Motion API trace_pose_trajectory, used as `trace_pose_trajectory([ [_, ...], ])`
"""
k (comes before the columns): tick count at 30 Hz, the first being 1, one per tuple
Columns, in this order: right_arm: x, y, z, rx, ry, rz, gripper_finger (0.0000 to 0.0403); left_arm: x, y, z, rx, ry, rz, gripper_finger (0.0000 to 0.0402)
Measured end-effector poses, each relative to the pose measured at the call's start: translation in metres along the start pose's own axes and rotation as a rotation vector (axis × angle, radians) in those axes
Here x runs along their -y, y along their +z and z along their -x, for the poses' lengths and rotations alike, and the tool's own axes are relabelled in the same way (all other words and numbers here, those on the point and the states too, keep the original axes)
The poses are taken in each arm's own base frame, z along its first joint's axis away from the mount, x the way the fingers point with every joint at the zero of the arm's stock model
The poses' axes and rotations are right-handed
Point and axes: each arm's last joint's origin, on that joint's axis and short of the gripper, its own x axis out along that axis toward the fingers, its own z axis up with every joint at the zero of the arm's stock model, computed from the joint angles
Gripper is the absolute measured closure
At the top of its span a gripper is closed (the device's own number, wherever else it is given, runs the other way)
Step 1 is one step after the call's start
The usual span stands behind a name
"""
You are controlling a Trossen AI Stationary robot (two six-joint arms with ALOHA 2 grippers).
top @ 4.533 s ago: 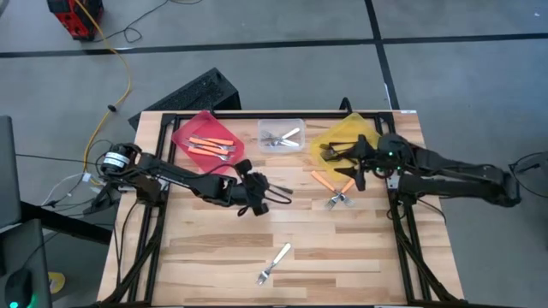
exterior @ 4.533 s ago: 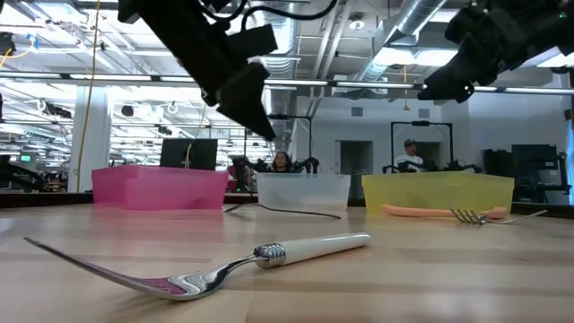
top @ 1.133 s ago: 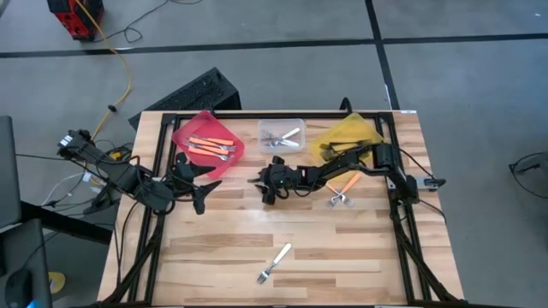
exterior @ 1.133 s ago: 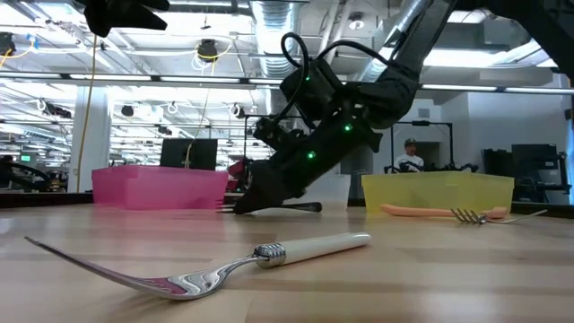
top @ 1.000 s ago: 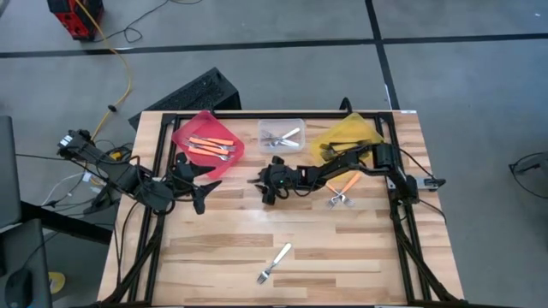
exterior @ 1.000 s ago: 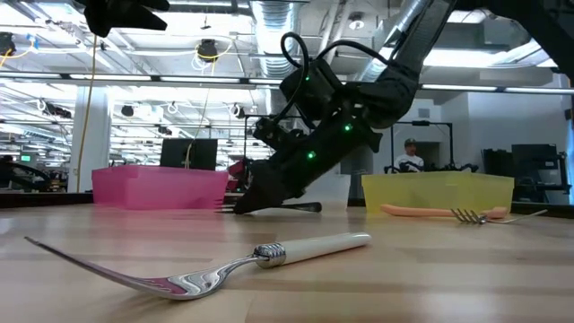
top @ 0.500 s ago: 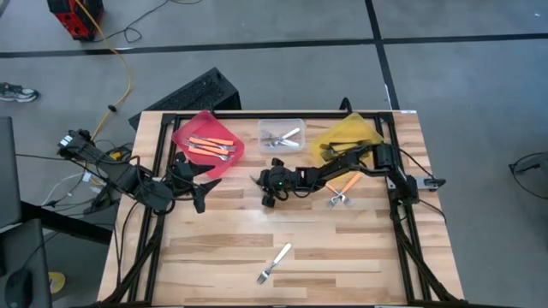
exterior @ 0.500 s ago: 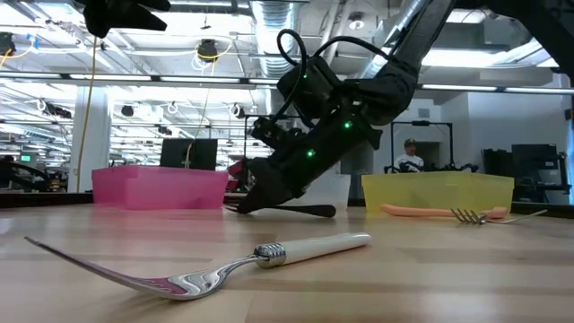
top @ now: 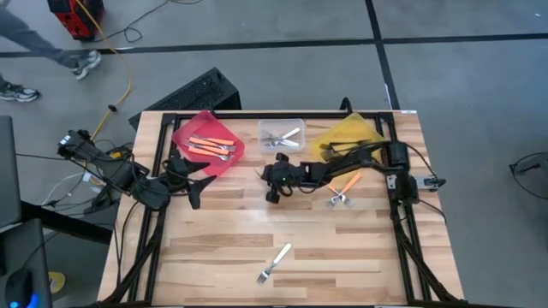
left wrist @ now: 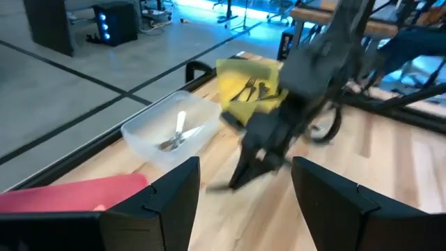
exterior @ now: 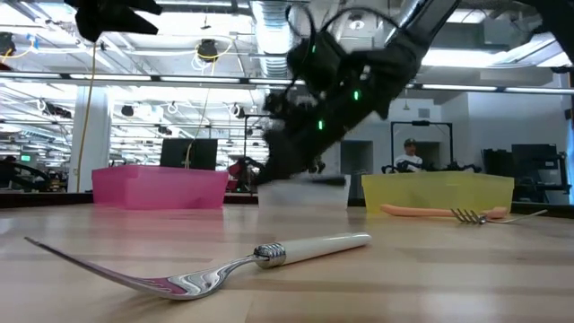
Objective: Sort silverware by color (type)
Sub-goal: Put the black fork into the yellow bin
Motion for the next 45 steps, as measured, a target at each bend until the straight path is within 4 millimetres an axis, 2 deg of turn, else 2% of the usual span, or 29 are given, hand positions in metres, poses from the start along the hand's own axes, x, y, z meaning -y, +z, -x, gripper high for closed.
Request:
trace_pose_trajectory([
  [6, 0.007, 0.022, 0.023, 0.032, -0.007, -0.002, 0.0379, -0.005, -0.005, 0.003, -0.01, 0.048, -0.007, 0.0189],
  [9, 0.013, 0.04, 0.043, 0.08, -0.027, 0.004, 0.0379, -0.005, -0.007, 0.004, -0.012, 0.049, -0.003, 0.0189],
  [17, 0.038, 0.066, 0.094, 0.077, -0.209, 0.061, 0.0379, -0.001, -0.01, 0.011, -0.013, 0.007, -0.004, 0.0189],
  [20, 0.045, 0.068, 0.115, 0.032, -0.285, 0.097, 0.0379, 0.0, -0.012, 0.013, -0.017, -0.006, 0.002, 0.0189],
  [25, 0.056, 0.052, 0.15, -0.077, -0.364, 0.206, 0.0379, 0.003, -0.014, 0.019, -0.022, -0.051, -0.004, 0.0189],
  [31, 0.076, 0.016, 0.18, -0.234, -0.44, 0.294, 0.0379, 0.004, -0.015, 0.022, -0.009, -0.062, -0.018, 0.0189],
  [37, 0.083, -0.022, 0.188, -0.338, -0.37, 0.404, 0.0379, 0.004, -0.015, 0.022, 0.004, -0.048, -0.023, 0.019],
  [41, 0.089, -0.041, 0.191, -0.395, -0.368, 0.38, 0.0379, 0.004, -0.015, 0.022, 0.003, -0.048, -0.023, 0.019],
  [45, 0.091, -0.053, 0.189, -0.409, -0.259, 0.33, 0.0379, 0.004, -0.015, 0.022, 0.003, -0.048, -0.024, 0.019],
])
